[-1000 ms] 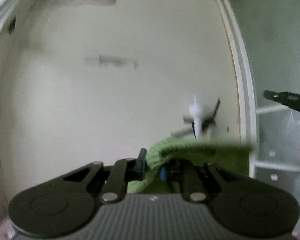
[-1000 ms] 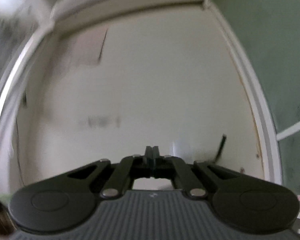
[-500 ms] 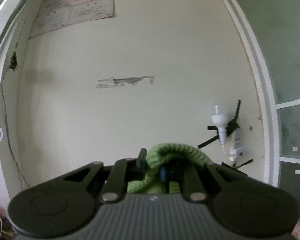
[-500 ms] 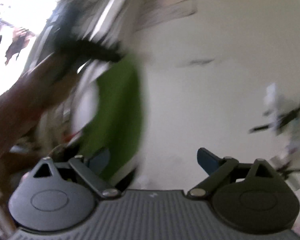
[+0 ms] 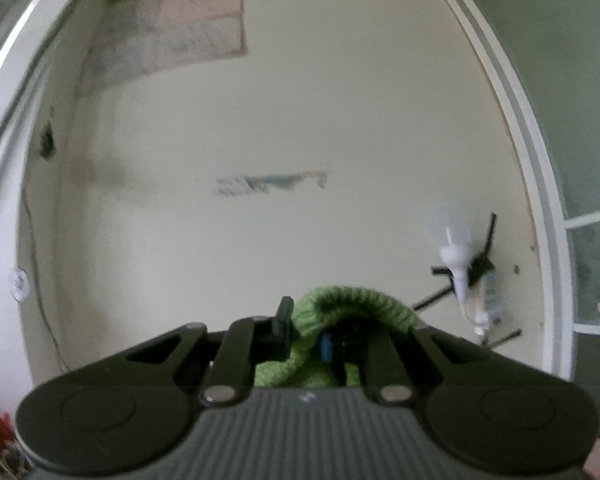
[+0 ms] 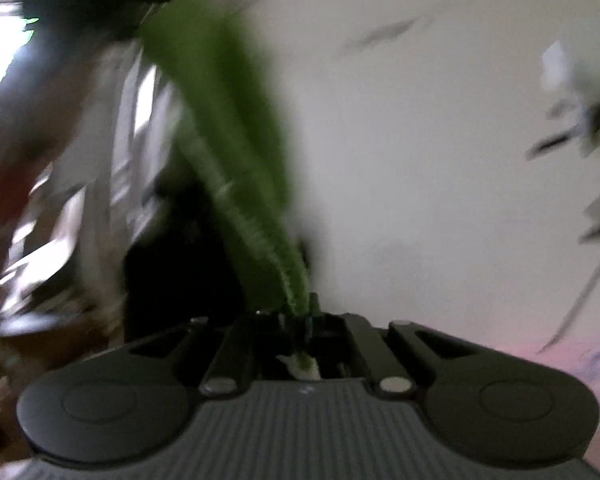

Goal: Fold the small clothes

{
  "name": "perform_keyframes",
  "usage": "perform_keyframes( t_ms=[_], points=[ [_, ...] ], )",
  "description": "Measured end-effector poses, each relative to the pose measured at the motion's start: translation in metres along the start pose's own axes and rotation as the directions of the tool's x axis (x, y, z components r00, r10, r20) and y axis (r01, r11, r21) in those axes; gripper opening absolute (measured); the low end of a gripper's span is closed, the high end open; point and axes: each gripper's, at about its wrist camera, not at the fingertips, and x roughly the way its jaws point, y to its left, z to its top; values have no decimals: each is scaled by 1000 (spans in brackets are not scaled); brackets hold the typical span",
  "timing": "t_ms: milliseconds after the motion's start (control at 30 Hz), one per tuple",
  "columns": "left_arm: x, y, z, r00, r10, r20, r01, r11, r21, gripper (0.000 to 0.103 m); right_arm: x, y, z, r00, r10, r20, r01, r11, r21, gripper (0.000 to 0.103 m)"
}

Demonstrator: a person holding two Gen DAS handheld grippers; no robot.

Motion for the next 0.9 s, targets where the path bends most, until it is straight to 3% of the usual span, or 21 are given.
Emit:
perform_keyframes(
  t_ms=[100, 200, 333, 400, 500, 633, 767, 833, 900],
  points=[
    [-20, 17, 16, 997, 31, 69, -31, 1000, -5, 12, -36, -21, 52, 974, -128, 189, 129, 992, 8, 0],
    [-42, 27, 32, 990, 46, 132, -48, 999, 8, 12, -81, -25, 106, 907, -199, 372, 221, 975, -18, 0],
    [-70, 25, 52, 978, 31, 207, -45, 997, 65, 12, -129, -4, 157, 841, -210, 498, 296, 950, -99, 0],
    [-79, 24, 62, 972, 23, 235, -46, 994, 95, 12, -148, 4, 176, 822, -211, 529, 317, 941, -117, 0],
    [-80, 22, 75, 969, 8, 248, -40, 991, 126, 12, -166, 4, 202, 817, -219, 534, 328, 938, -116, 0],
    [-52, 5, 73, 979, -23, 202, -18, 979, 202, 13, -163, -13, 208, 833, -274, 480, 364, 925, -105, 0],
    [12, -22, 39, 995, -86, 52, 72, 970, 233, 13, -134, -65, 179, 860, -360, 361, 401, 915, -42, 0],
    [60, -40, 8, 992, -114, -47, 121, 965, 231, 13, -112, -102, 156, 869, -415, 271, 428, 904, 11, 0],
    [114, -65, -35, 983, -125, -131, 153, 961, 229, 14, -81, -141, 127, 862, -479, 168, 478, 877, 46, 0]
  ],
)
